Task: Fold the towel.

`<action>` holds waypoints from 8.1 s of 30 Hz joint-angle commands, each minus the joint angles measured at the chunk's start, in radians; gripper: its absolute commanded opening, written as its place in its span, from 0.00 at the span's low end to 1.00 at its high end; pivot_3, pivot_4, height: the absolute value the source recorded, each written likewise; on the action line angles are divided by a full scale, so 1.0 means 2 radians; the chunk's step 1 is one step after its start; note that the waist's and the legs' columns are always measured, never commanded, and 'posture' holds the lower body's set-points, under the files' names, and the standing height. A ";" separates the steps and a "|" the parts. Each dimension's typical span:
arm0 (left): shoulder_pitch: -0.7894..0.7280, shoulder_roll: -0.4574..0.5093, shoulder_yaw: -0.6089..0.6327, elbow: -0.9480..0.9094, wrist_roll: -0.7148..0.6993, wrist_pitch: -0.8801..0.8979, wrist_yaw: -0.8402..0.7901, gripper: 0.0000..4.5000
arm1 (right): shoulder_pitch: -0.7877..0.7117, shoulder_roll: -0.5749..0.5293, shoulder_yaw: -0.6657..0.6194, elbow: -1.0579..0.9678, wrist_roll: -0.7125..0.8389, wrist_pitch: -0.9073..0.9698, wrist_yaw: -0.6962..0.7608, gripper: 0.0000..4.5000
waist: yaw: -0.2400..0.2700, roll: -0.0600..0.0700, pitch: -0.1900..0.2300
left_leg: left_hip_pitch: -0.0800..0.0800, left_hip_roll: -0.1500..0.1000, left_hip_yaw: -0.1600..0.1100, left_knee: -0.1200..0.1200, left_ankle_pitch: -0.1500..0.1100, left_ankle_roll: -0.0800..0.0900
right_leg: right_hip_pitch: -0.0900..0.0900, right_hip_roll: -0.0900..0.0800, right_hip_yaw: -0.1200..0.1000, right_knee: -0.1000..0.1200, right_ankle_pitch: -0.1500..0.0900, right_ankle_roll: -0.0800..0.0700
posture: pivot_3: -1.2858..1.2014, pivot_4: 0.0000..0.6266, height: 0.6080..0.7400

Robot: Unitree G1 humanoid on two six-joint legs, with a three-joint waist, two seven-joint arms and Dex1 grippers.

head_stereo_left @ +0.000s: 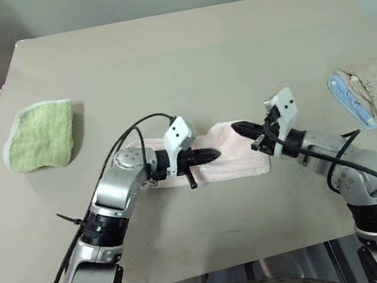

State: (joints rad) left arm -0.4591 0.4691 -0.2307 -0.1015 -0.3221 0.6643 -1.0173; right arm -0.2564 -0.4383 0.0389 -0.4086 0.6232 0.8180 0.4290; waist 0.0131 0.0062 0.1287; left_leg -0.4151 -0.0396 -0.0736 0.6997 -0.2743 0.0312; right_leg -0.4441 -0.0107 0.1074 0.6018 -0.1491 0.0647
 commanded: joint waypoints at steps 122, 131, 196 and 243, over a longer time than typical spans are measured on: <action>0.172 0.196 0.425 0.153 -0.385 0.463 0.227 1.00 | -0.049 0.032 0.056 0.047 -0.036 -0.070 0.128 0.99 | -0.002 0.001 -0.004 | 0.014 0.011 -0.002 -0.012 -0.002 -0.016 | 0.000 0.013 0.001 0.007 -0.007 -0.020 | 0.52 0.24 1.00; 0.121 0.145 0.436 0.178 -0.387 0.475 0.241 1.00 | -0.041 0.036 0.043 0.031 -0.028 -0.062 0.116 0.99 | 0.008 0.002 -0.004 | 0.017 0.009 -0.004 -0.014 -0.002 -0.016 | 0.002 0.013 0.002 0.007 -0.004 -0.026 | 0.52 0.24 1.00; -0.121 0.148 0.122 0.118 -0.448 0.454 0.106 0.01 | 0.035 -0.041 -0.096 -0.073 0.061 -0.007 0.072 1.00 | 0.003 -0.007 -0.001 | 0.016 0.013 -0.003 -0.016 0.002 -0.021 | 0.003 0.017 0.002 0.006 -0.007 -0.022 | 0.52 0.24 1.00; -0.094 0.007 0.134 0.057 -0.233 0.116 -0.022 1.00 | 0.027 -0.053 -0.090 -0.115 0.081 0.007 0.014 0.81 | 0.003 -0.008 0.000 | 0.016 0.013 0.000 -0.009 -0.001 -0.013 | 0.007 0.015 0.003 0.004 -0.009 -0.006 | 0.52 0.24 1.00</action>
State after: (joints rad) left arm -0.6525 0.4597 0.0035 0.0606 -0.7952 0.9691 -1.0151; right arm -0.1883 -0.5488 -0.1470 -0.6066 0.7816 0.8475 0.4653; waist 0.0184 -0.0090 0.1283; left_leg -0.3840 -0.0142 -0.0740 0.6810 -0.2761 0.0059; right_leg -0.4300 0.0192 0.1137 0.6095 -0.1667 0.0521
